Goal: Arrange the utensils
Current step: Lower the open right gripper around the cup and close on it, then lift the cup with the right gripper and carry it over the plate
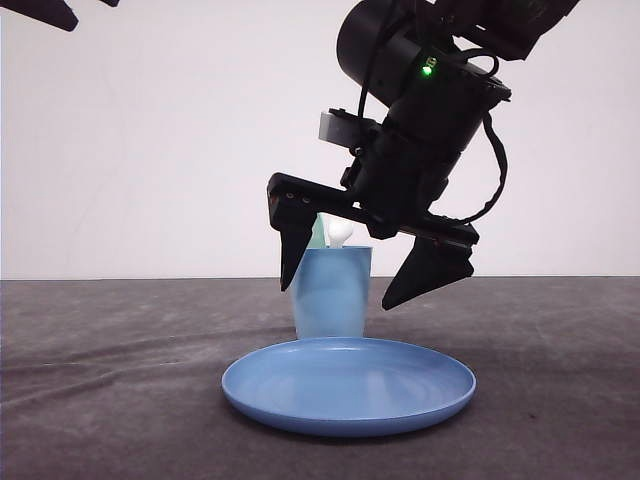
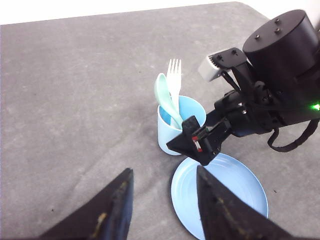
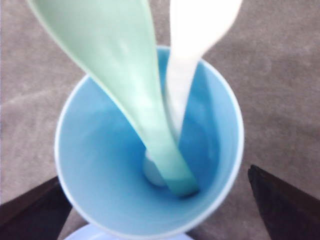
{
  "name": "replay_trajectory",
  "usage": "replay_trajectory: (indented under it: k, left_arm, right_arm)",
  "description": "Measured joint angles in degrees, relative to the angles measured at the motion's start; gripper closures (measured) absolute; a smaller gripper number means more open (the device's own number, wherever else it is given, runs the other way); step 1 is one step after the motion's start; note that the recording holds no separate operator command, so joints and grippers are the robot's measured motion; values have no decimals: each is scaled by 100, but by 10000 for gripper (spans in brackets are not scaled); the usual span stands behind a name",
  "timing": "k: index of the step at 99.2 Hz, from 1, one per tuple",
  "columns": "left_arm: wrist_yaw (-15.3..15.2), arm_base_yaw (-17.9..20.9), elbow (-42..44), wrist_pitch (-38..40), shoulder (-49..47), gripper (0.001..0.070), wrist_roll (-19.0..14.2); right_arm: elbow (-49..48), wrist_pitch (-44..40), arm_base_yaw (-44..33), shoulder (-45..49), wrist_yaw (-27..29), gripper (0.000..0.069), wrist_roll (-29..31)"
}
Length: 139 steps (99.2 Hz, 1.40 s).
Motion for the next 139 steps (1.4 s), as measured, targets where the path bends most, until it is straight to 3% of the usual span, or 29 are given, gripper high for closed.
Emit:
replay_trajectory:
  k: [53, 60, 75, 84, 115, 139]
  left_arm:
    - [0, 0, 0, -20, 50, 481, 22]
    - [0, 0, 0, -26, 50, 481, 22]
    - [0, 0, 0, -26, 50, 481, 24]
    - [0, 0, 0, -28, 50, 481, 24]
    - [0, 0, 0, -31, 50, 481, 24]
    - [0, 0, 0, -33, 50, 481, 24]
  right_arm:
    - [562, 15, -2, 592, -125, 13, -127]
    - [581, 9, -4, 625, -111, 52, -129]
    - [581, 0, -7, 629, -55, 222, -225]
    - [581, -20, -11, 629, -37, 267, -284]
    - [590, -396, 0, 407, 42, 276, -422]
    - [603, -1021, 11, -798, 68, 276, -723]
